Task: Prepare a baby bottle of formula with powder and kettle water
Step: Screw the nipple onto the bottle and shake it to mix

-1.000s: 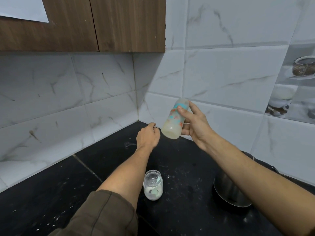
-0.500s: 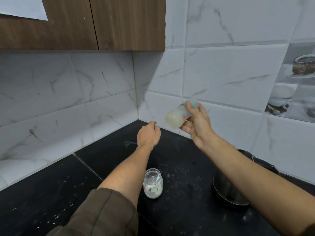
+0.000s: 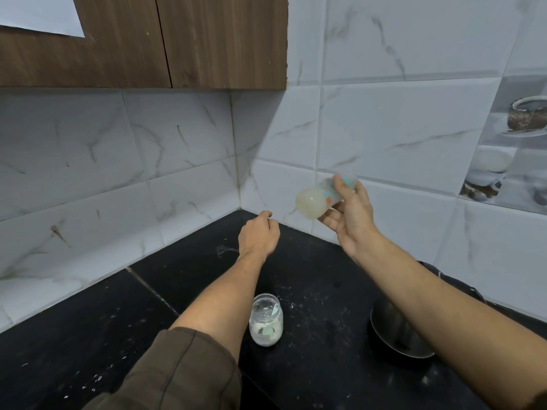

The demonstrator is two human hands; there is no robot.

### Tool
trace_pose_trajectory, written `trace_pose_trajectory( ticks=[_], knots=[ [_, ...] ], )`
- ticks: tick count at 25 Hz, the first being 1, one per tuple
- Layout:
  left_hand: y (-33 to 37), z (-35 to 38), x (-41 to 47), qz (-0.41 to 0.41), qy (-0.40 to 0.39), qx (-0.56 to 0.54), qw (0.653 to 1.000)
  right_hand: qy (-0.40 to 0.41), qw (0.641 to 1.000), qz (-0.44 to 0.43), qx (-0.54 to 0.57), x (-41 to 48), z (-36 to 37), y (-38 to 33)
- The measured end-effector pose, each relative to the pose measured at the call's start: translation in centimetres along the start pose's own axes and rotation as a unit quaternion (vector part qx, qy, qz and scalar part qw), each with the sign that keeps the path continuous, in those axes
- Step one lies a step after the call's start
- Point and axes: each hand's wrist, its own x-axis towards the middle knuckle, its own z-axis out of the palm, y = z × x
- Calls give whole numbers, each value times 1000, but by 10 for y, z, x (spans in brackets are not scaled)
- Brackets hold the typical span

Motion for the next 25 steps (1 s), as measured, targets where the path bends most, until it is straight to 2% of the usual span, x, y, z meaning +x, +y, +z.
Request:
trace_pose_trajectory(
  ticks=[2, 7, 9, 12, 14, 16, 18, 19, 21, 25],
  knots=[
    [-1, 0, 1, 0, 5, 5, 1000, 31, 999, 6, 40, 3, -2, -3],
    [2, 1, 1, 5, -1, 2, 1000, -116, 985, 33, -127, -8, -3, 2],
    [3, 1, 0, 3, -4, 1, 1000, -94, 990, 21, -105, -7, -3, 3],
    [2, 1, -1, -3, -3, 0, 1000, 9, 1000, 27, -2, -1, -2, 0],
    [0, 0, -1, -4, -1, 2, 1000, 24, 999, 35, 23, -1, -2, 0],
    [-1, 1, 0, -5, -4, 0, 1000, -52, 996, 42, -57, -7, -1, 0],
    [1, 0, 1, -4, -6, -4, 1000, -143, 976, 46, -157, -15, -1, 3],
    [1, 0, 1, -3, -7, -5, 1000, -160, 969, 41, -186, -16, -1, 3],
    [2, 0, -1, -2, -8, -10, 1000, -144, 970, 21, -195, -16, -3, 4],
    [-1, 1, -6, -2, -2, -7, 1000, -61, 975, -20, -212, -4, -14, 15]
  ],
)
